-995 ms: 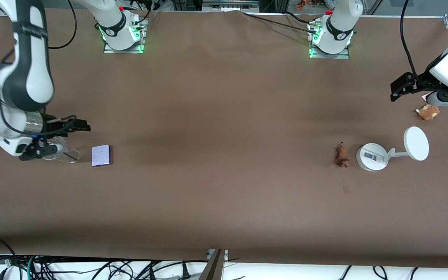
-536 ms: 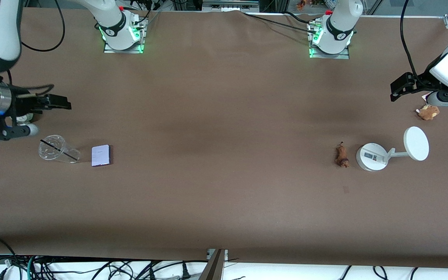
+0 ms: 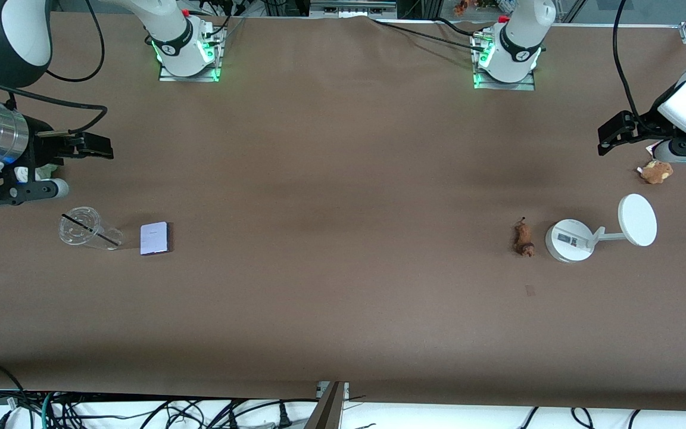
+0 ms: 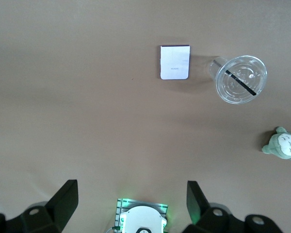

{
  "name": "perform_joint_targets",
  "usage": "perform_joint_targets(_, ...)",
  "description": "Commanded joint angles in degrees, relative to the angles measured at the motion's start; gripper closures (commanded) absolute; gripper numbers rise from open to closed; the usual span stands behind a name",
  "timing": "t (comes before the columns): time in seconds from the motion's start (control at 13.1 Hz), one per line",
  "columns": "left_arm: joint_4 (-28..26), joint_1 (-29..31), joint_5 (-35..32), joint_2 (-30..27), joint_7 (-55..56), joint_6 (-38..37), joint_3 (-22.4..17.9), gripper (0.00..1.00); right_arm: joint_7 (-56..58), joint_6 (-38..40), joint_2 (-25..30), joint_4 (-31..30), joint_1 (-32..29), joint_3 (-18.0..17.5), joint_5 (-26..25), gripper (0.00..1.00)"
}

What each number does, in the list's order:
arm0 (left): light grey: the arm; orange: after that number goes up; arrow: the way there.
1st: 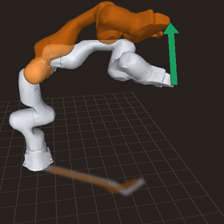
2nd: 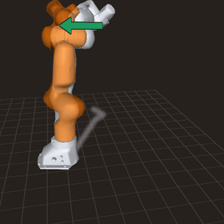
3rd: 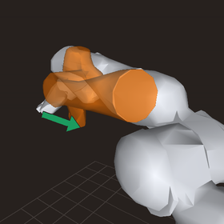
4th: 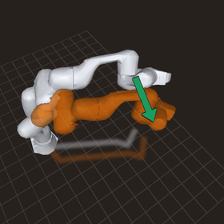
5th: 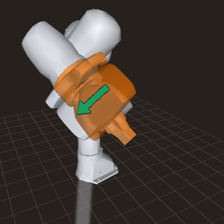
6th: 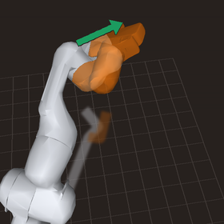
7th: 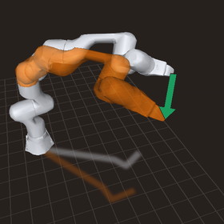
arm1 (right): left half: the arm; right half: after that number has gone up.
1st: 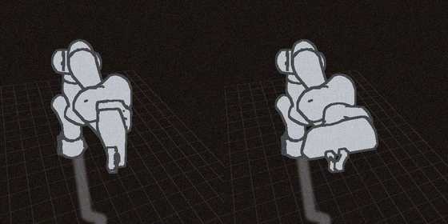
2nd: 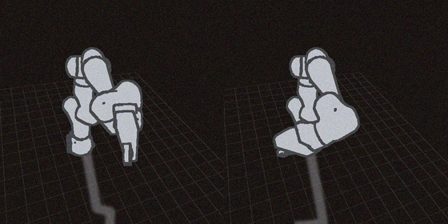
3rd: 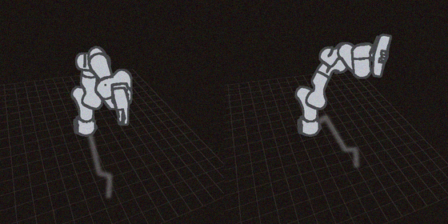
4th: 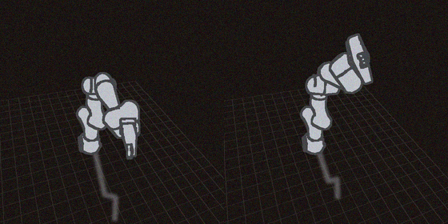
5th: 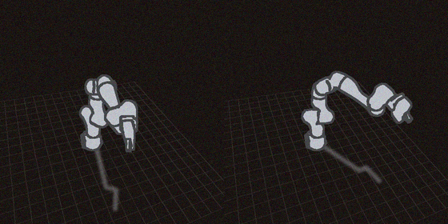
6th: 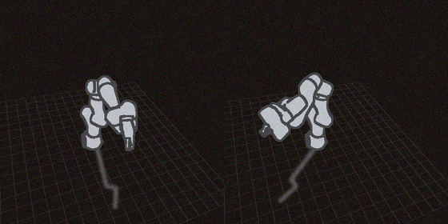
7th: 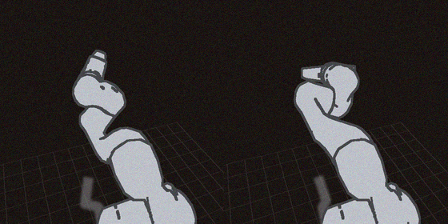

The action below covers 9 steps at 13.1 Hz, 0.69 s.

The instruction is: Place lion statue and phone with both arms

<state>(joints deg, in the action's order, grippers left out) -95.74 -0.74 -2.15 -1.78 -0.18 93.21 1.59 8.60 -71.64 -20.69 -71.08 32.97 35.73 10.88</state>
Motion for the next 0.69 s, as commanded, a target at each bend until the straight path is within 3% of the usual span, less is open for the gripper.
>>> perform_joint_targets(0.0,0.8,0.0,0.9,0.2,-0.2,-0.7,0.0,0.00,-0.5,1.3,-0.6,1.8,-0.4,-0.1,-0.7,0.01)
perform_joint_targets(0.61,0.8,0.0,0.9,0.2,-0.1,-0.7,0.2,0.00,-0.4,1.5,0.0,0.7,-0.3,0.4,-1.0,0.01)
